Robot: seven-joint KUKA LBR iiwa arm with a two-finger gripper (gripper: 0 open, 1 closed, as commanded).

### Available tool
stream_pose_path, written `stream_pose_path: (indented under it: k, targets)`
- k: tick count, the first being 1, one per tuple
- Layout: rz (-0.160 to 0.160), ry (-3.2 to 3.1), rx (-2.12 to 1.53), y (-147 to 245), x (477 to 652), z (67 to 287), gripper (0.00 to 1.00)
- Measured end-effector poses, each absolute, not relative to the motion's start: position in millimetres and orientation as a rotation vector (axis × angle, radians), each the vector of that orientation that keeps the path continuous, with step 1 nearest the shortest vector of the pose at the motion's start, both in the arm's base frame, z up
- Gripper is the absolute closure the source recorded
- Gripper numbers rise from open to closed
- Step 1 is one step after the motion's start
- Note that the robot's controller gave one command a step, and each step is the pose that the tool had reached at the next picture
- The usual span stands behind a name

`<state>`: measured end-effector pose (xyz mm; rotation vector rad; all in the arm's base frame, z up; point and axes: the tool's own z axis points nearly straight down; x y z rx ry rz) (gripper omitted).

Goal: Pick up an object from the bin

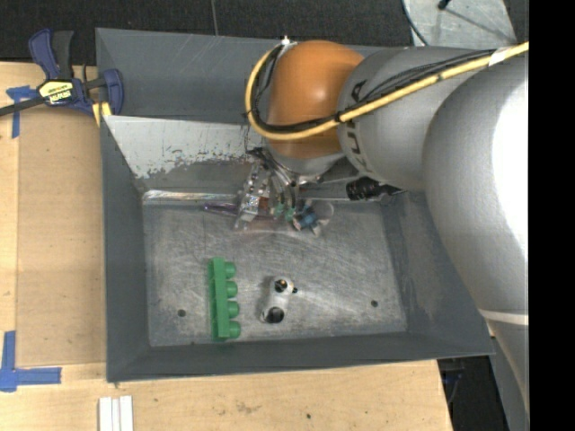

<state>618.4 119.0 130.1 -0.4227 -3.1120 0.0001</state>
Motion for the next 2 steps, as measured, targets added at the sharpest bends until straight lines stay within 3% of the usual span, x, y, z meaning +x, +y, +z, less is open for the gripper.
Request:
stream_pose_path:
  k: [2]
  targets:
    - [-0.003,-3.118,-0.424,118.8,619.3,162.2,1.0]
